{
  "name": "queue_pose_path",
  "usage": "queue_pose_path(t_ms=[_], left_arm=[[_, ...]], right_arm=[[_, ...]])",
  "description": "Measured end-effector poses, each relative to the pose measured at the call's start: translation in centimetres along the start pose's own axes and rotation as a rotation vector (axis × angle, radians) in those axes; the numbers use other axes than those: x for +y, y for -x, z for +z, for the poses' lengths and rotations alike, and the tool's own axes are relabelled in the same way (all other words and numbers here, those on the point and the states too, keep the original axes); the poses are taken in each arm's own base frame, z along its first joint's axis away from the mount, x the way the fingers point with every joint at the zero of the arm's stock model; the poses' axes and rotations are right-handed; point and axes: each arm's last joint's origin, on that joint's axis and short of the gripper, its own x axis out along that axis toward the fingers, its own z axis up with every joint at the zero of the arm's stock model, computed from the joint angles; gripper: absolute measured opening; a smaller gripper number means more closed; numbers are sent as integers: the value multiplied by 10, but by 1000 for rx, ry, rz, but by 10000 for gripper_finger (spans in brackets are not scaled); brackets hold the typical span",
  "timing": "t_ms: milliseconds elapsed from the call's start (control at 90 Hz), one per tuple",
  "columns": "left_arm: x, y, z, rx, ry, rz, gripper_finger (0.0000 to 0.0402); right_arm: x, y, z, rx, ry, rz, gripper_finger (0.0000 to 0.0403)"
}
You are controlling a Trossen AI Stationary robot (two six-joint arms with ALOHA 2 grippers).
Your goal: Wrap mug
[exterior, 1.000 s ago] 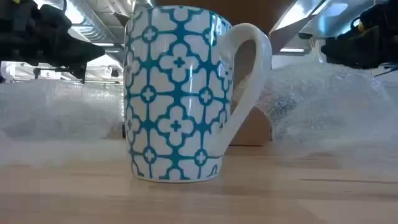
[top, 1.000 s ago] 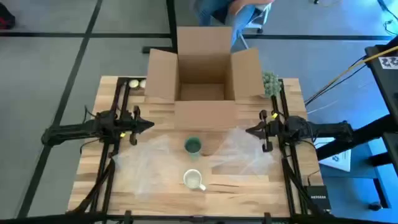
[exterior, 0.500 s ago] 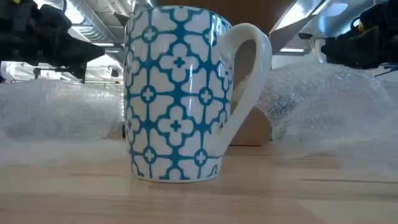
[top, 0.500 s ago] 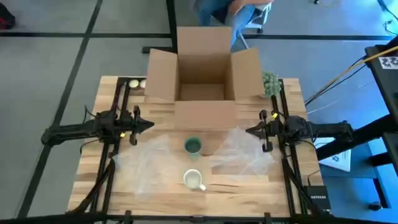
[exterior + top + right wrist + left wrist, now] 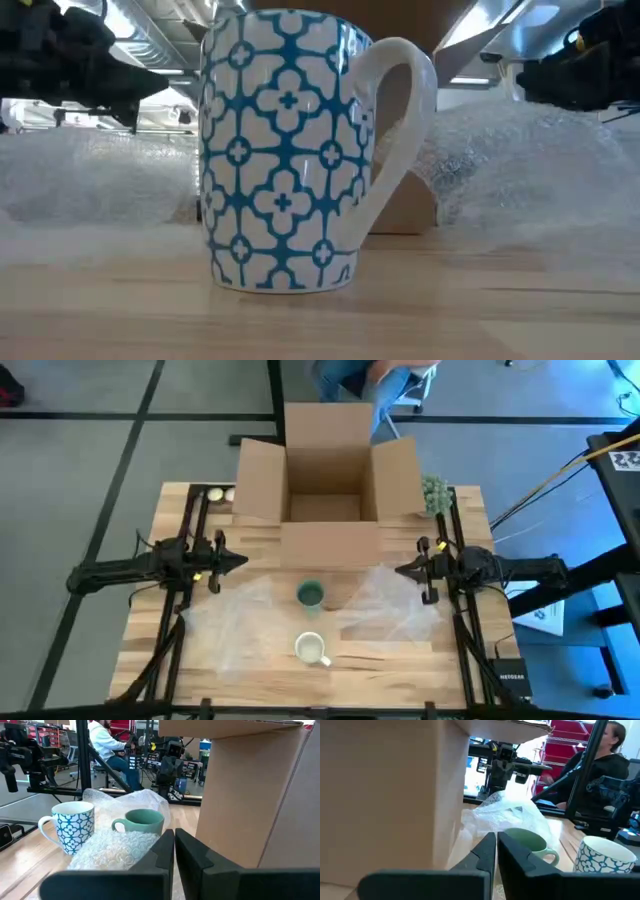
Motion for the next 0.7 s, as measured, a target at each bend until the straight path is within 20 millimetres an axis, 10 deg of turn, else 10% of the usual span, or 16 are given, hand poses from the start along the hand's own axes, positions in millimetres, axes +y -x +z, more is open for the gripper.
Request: queue_pose_path(t_ms=[700], left_arm=[[0,0,0,1,0,0,0]], right_arm=[[1,0,0,-4,-159,39,1]])
